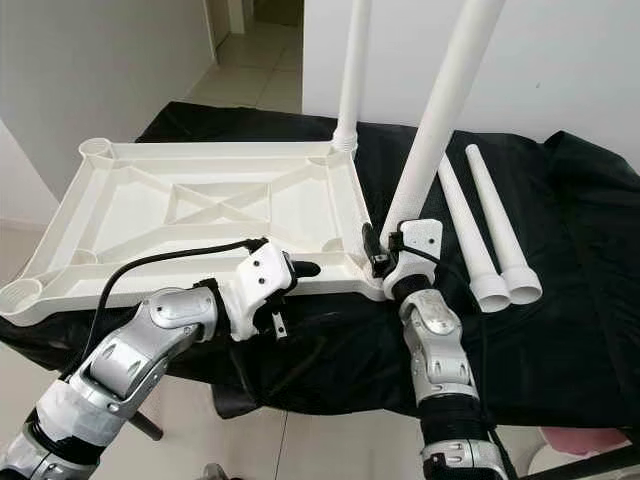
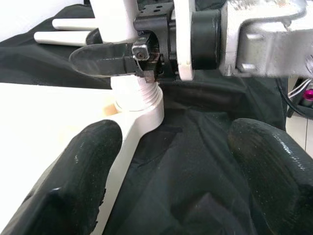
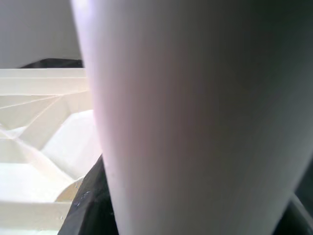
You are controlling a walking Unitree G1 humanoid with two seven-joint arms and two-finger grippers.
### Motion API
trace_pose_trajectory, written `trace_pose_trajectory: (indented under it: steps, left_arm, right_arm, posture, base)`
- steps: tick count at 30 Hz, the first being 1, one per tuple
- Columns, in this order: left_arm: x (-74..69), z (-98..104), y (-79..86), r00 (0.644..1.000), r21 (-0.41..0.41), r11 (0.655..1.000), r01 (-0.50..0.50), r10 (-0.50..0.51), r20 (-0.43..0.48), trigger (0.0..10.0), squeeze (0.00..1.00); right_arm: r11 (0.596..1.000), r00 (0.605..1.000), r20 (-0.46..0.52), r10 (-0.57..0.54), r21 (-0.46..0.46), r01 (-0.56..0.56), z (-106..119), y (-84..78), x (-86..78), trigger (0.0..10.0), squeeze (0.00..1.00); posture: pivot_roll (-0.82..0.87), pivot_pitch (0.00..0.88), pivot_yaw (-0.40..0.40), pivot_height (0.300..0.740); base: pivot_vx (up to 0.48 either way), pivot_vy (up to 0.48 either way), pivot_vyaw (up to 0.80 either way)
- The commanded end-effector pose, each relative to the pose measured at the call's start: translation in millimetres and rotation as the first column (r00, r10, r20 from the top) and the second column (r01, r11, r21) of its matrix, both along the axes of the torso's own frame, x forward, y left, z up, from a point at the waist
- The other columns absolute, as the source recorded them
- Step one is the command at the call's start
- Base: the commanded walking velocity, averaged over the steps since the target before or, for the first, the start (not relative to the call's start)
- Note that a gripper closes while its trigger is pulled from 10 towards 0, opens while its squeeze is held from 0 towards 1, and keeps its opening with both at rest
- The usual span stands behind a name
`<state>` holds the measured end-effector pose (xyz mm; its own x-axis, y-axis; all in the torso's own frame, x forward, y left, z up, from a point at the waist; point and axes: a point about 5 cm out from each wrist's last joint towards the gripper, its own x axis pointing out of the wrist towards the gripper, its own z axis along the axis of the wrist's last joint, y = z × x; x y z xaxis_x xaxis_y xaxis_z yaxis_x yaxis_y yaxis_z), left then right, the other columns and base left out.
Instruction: Building children table
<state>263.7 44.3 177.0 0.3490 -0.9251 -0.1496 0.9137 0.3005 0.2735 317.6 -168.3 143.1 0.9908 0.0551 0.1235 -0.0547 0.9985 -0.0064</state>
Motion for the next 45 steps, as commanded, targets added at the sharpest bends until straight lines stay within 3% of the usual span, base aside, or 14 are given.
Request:
trace_pose_trajectory:
  steps: [1, 3, 9, 14, 23, 24, 25, 33, 39, 40, 41, 42, 45]
  left_arm:
    - [-2.1, -0.4, -1.7, 0.999, 0.011, 0.999, 0.034, -0.034, 0.008, 10.0, 0.0]
    - [-2.1, -0.4, -1.7, 0.999, 0.011, 0.999, 0.034, -0.034, 0.008, 10.0, 0.0]
    - [-2.4, -0.7, -2.5, 0.999, 0.01, 0.999, 0.035, -0.036, 0.008, 10.0, 0.0]
    - [-2.6, -1.1, -2.3, 0.999, 0.009, 0.999, 0.036, -0.036, 0.007, 10.0, 0.0]
    - [-2.0, -1.1, -1.3, 0.999, 0.014, 0.999, 0.035, -0.035, 0.008, 10.0, 0.0]
    - [-2.1, -1.1, -1.1, 0.999, 0.014, 0.999, 0.035, -0.035, 0.008, 10.0, 0.0]
    - [-2.2, -1.1, -1.0, 0.999, 0.014, 0.999, 0.034, -0.035, 0.009, 10.0, 0.0]
    - [-2.5, -1.0, -0.8, 0.999, 0.013, 0.999, 0.034, -0.034, 0.008, 10.0, 0.0]
    - [-1.0, -0.9, 1.5, 1.0, 0.015, 0.999, 0.028, -0.028, 0.006, 10.0, 0.0]
    - [-0.3, -0.5, 1.6, 1.0, 0.016, 1.0, 0.026, -0.027, 0.007, 10.0, 0.0]
    - [-0.4, -0.4, 1.8, 1.0, 0.015, 1.0, 0.026, -0.026, 0.008, 10.0, 0.0]
    - [-0.1, -0.9, 1.4, 1.0, 0.016, 1.0, 0.025, -0.025, 0.009, 10.0, 0.0]
    - [0.2, -1.3, 1.1, 1.0, 0.017, 1.0, 0.025, -0.025, 0.01, 10.0, 0.0]
  right_arm:
    - [0.987, 0.978, -0.132, -0.159, -0.041, 0.155, -24.1, -6.0, -9.1, 10.0, 0.0]
    - [0.987, 0.978, -0.132, -0.159, -0.041, 0.155, -24.1, -6.0, -9.1, 10.0, 0.0]
    - [0.943, 0.937, -0.131, -0.324, 0.031, 0.331, -23.4, 10.5, -21.1, 10.0, 0.0]
    - [0.953, 0.954, -0.101, -0.284, 0.076, 0.292, -18.4, 22.5, -22.4, 10.0, 0.0]
    - [0.945, 0.945, -0.096, -0.313, 0.068, 0.32, -12.3, 20.3, -23.5, 10.0, 0.0]
    - [0.943, 0.942, -0.095, -0.321, 0.064, 0.327, -11.2, 20.9, -24.4, 10.0, 0.14]
    - [0.946, 0.947, -0.083, -0.309, 0.078, 0.316, -8.9, 21.6, -25.0, 10.0, 1.0]
    - [0.953, 0.957, -0.033, -0.289, 0.082, 0.291, -1.4, 19.1, -25.3, 10.0, 1.0]
    - [0.983, 0.987, 0.008, -0.163, 0.086, 0.162, 4.2, 16.0, -20.8, 10.0, 1.0]
    - [0.99, 0.993, 0.007, -0.114, 0.084, 0.113, 3.5, 16.5, -19.7, 10.0, 0.62]
    - [0.993, 0.997, 0.006, -0.083, 0.083, 0.082, 2.7, 17.0, -19.5, 10.0, 0.62]
    - [0.997, 0.999, 0.01, -0.047, 0.063, 0.046, 1.2, 18.0, -19.2, 10.0, 0.0]
    - [0.999, 1.0, 0.011, -0.026, 0.049, 0.025, 0.0, 18.5, -19.0, 10.0, 0.0]
  posture:
    - [-0.06, 0.022, -0.015, 0.74]
    - [-0.06, 0.022, -0.015, 0.74]
    - [-0.05, 0.017, -0.019, 0.74]
    - [-0.05, 0.014, -0.016, 0.74]
    - [-0.05, 0.017, -0.012, 0.74]
    - [-0.05, 0.017, -0.012, 0.74]
    - [-0.05, 0.018, -0.012, 0.74]
    - [-0.05, 0.023, -0.01, 0.74]
    - [-0.05, 0.029, -0.006, 0.74]
    - [-0.05, 0.028, -0.005, 0.74]
    - [-0.05, 0.026, -0.004, 0.74]
    - [-0.06, 0.021, -0.003, 0.74]
    - [-0.06, 0.021, -0.003, 0.74]
  base:
    - [0.0, 0.0, 0.0]
    - [0.0, 0.0, 0.0]
    - [0.0, 0.0, 0.0]
    - [0.0, 0.0, 0.0]
    - [0.0, 0.0, 0.0]
    - [0.0, 0.0, 0.0]
    - [0.0, 0.0, 0.0]
    - [0.0, 0.0, 0.0]
    - [0.0, 0.0, 0.0]
    - [0.0, 0.0, 0.0]
    - [0.0, 0.0, 0.0]
    - [0.0, 0.0, 0.0]
    - [0.0, 0.0, 0.0]
